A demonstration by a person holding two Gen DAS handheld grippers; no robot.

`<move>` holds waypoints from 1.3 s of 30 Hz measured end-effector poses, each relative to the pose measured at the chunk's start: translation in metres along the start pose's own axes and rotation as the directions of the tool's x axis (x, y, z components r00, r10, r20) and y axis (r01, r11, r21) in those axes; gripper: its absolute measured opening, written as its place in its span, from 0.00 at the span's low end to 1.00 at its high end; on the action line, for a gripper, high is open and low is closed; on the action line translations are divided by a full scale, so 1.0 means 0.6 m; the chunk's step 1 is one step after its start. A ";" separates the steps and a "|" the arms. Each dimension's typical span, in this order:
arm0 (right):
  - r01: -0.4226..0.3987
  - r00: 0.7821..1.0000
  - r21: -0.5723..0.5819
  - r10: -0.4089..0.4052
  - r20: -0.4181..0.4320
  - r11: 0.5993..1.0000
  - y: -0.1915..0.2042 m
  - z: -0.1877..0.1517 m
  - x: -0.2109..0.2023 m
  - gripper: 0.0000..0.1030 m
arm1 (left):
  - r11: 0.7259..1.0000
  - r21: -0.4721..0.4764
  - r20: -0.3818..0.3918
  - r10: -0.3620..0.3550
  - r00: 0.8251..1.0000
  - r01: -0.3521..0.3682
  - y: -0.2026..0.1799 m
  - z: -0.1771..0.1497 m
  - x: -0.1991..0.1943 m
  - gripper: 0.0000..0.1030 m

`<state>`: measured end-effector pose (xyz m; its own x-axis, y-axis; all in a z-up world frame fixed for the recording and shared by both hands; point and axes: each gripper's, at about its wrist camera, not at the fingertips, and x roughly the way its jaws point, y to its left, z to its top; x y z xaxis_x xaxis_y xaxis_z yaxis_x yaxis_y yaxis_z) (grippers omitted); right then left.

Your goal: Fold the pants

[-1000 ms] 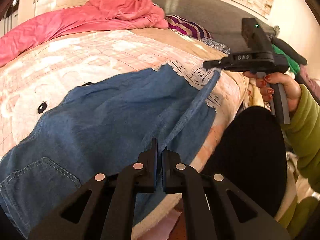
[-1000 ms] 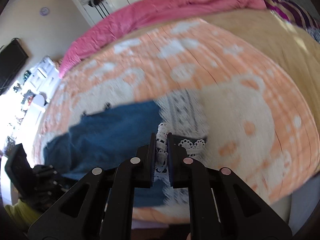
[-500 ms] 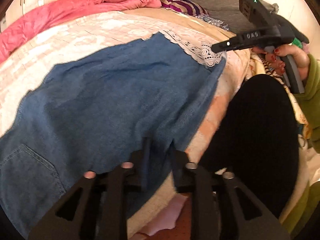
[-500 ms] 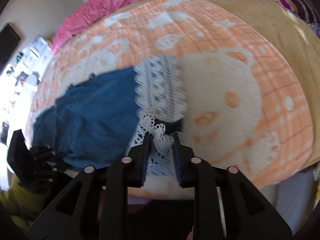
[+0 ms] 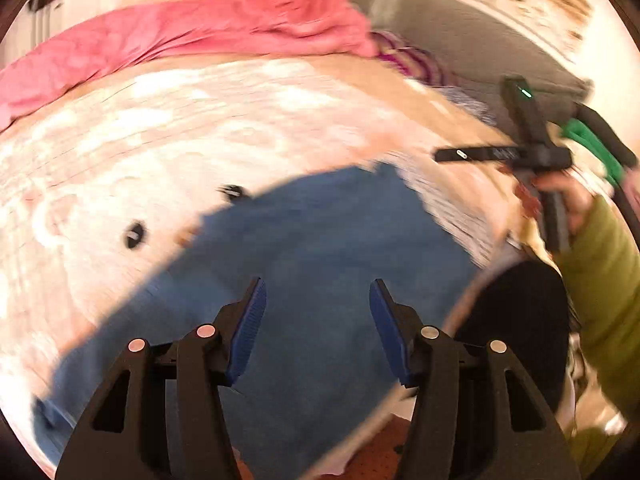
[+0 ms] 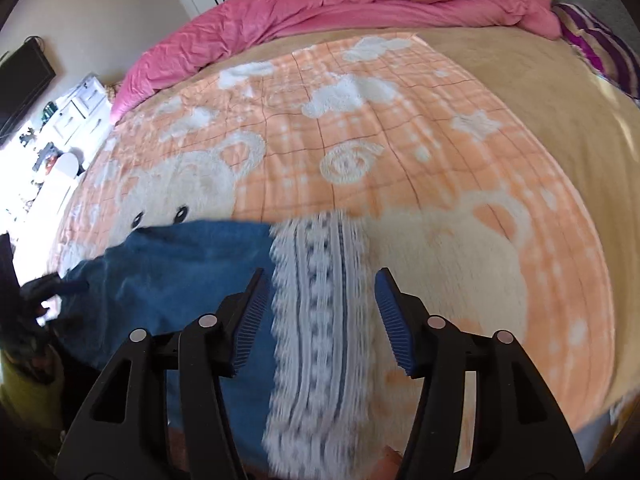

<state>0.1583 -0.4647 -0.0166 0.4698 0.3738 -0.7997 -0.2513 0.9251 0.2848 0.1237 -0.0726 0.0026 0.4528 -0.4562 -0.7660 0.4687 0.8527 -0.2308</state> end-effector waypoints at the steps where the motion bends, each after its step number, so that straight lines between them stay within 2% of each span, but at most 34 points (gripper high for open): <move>1: 0.003 1.000 0.012 -0.003 -0.011 1.000 -0.007 0.014 0.020 0.47 | 0.999 -0.001 -0.018 0.037 0.999 -0.037 0.014 0.017 0.015 0.51; 4: -0.002 0.999 0.055 0.003 -0.035 0.998 -0.028 0.031 0.051 0.49 | 0.990 0.049 -0.071 0.134 0.988 -0.131 0.035 0.047 0.062 0.51; 9: -0.074 0.996 0.110 0.079 -0.044 0.991 -0.052 0.033 0.076 0.51 | 0.989 0.084 -0.107 0.128 0.986 -0.120 0.062 0.063 0.114 0.51; 12: -0.093 0.994 0.108 0.099 -0.050 0.990 -0.051 0.035 0.090 0.51 | 0.994 0.057 -0.121 0.097 0.988 -0.091 0.074 0.063 0.149 0.51; 13: -0.097 0.994 0.096 0.102 -0.050 0.991 -0.046 0.035 0.093 0.46 | 0.996 0.048 -0.117 0.076 0.990 -0.071 0.075 0.061 0.154 0.49; 14: -0.098 0.994 0.078 0.102 -0.050 0.992 -0.041 0.035 0.094 0.27 | 0.997 0.044 -0.113 0.064 0.992 -0.059 0.075 0.061 0.155 0.43; 15: -0.082 0.995 0.050 0.085 -0.047 0.995 -0.033 0.034 0.093 0.21 | 0.998 0.046 -0.110 0.052 0.993 -0.047 0.075 0.060 0.158 0.23; 16: -0.062 0.997 0.031 0.063 -0.039 0.998 -0.028 0.032 0.090 0.20 | 0.997 0.050 -0.109 0.057 0.992 -0.051 0.073 0.061 0.160 0.14; 17: -0.054 0.998 0.021 0.055 -0.027 0.998 -0.026 0.031 0.085 0.18 | 0.998 0.039 -0.106 0.055 0.993 -0.051 0.076 0.061 0.159 0.13; 19: -0.047 0.999 0.015 0.047 0.011 0.999 -0.022 0.030 0.069 0.16 | 1.000 -0.022 -0.095 0.002 0.995 -0.004 0.089 0.064 0.153 0.07; 22: -0.067 0.995 0.022 0.065 0.074 0.998 -0.019 0.043 0.047 0.13 | 0.995 -0.098 -0.036 -0.034 0.999 0.031 0.113 0.071 0.130 0.07; 24: -0.060 0.995 0.004 0.059 0.081 0.998 -0.008 0.061 0.052 0.13 | 0.994 -0.107 -0.005 -0.008 1.000 0.008 0.121 0.076 0.120 0.07; 26: -0.014 0.999 -0.031 0.016 0.045 0.999 0.004 0.069 0.075 0.13 | 0.995 -0.096 0.001 0.018 1.000 -0.018 0.119 0.074 0.121 0.07; 27: 0.042 0.999 -0.051 -0.042 0.015 0.998 0.007 0.070 0.093 0.13 | 0.996 -0.089 -0.005 0.017 1.000 -0.017 0.117 0.073 0.127 0.08; 29: 0.099 0.994 -0.057 -0.101 -0.032 0.993 0.001 0.063 0.123 0.13 | 0.997 -0.072 -0.041 0.038 0.998 -0.041 0.109 0.064 0.150 0.13; 30: 0.108 0.993 -0.051 -0.110 -0.038 0.993 -0.004 0.059 0.131 0.14 | 0.995 -0.068 -0.055 0.067 0.996 -0.070 0.108 0.060 0.161 0.25; 31: 0.112 0.993 -0.037 -0.113 -0.030 0.993 -0.009 0.055 0.133 0.18 | 0.994 -0.068 -0.064 0.084 0.994 -0.088 0.111 0.057 0.166 0.33; 33: 0.119 0.993 -0.012 -0.119 -0.003 0.993 -0.017 0.052 0.121 0.30 | 0.993 -0.085 -0.057 0.078 0.995 -0.083 0.117 0.054 0.166 0.33; 34: 0.125 0.992 0.009 -0.125 0.030 0.992 -0.021 0.052 0.103 0.39 | 0.991 -0.102 -0.044 0.085 0.995 -0.089 0.120 0.055 0.157 0.40; 36: 0.075 0.992 0.051 -0.080 0.094 0.996 -0.030 0.043 0.056 0.40 | 0.986 -0.115 -0.018 0.117 0.993 -0.118 0.126 0.056 0.136 0.52; 37: 0.048 0.993 0.061 -0.055 0.108 0.997 -0.032 0.035 0.039 0.47 | 0.985 -0.119 0.005 0.126 0.992 -0.124 0.125 0.053 0.115 0.53; 38: 0.029 0.992 0.067 -0.036 0.118 0.997 -0.034 0.023 0.018 0.50 | 0.983 -0.123 0.026 0.143 0.989 -0.139 0.122 0.048 0.091 0.54; 39: 0.016 0.993 0.065 -0.024 0.119 0.998 -0.034 0.008 0.000 0.50 | 0.979 -0.126 0.038 0.166 0.985 -0.160 0.119 0.044 0.073 0.60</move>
<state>0.1673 -0.4833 -0.0196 0.5730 0.3568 -0.7378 -0.1882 0.9335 0.3053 0.1969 -0.0382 -0.0318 0.5529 -0.3173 -0.7705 0.2907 0.9400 -0.1785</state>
